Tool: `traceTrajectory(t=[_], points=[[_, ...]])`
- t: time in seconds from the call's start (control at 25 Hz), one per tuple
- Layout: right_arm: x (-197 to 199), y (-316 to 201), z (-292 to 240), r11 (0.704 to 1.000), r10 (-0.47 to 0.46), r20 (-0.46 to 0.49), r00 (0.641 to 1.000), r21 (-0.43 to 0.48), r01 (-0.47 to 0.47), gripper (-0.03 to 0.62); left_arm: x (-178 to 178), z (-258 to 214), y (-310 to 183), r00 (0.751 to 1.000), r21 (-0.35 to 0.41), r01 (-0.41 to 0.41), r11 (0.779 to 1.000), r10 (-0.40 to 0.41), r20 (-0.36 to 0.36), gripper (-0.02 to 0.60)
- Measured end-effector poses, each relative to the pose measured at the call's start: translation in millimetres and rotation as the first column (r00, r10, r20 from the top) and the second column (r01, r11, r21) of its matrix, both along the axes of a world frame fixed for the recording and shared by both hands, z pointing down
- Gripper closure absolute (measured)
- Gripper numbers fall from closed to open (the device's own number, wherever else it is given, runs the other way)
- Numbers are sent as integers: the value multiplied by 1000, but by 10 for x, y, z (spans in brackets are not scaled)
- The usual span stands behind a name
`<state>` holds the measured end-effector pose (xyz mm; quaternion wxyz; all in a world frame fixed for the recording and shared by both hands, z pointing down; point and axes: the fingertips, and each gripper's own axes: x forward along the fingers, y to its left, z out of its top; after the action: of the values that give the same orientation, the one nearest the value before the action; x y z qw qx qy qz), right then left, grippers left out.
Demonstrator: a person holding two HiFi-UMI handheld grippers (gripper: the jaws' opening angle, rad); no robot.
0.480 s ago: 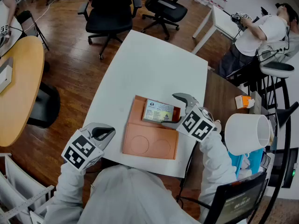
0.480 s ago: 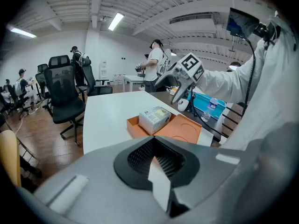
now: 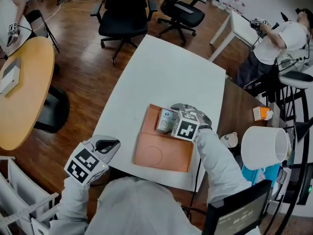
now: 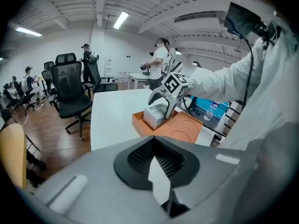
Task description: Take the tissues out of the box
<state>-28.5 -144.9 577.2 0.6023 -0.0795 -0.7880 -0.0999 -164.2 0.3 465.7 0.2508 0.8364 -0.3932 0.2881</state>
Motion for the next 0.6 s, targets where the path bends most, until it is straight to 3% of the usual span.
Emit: traceTrajectory(t=[0.16, 0.4, 0.6], points=[[-2, 28, 73, 1000, -14, -29, 999, -26, 14, 109, -30, 19, 40, 1000, -7, 9, 1000, -9, 6, 568], [25, 42, 81, 1000, -21, -42, 999, 6, 22, 146, -75, -10, 51, 1000, 0, 16, 1000, -16, 8, 566], [42, -67, -368, 993, 107, 93, 990, 50, -112, 155, -96, -25, 96, 1000, 2, 12, 1000, -12, 5, 566]])
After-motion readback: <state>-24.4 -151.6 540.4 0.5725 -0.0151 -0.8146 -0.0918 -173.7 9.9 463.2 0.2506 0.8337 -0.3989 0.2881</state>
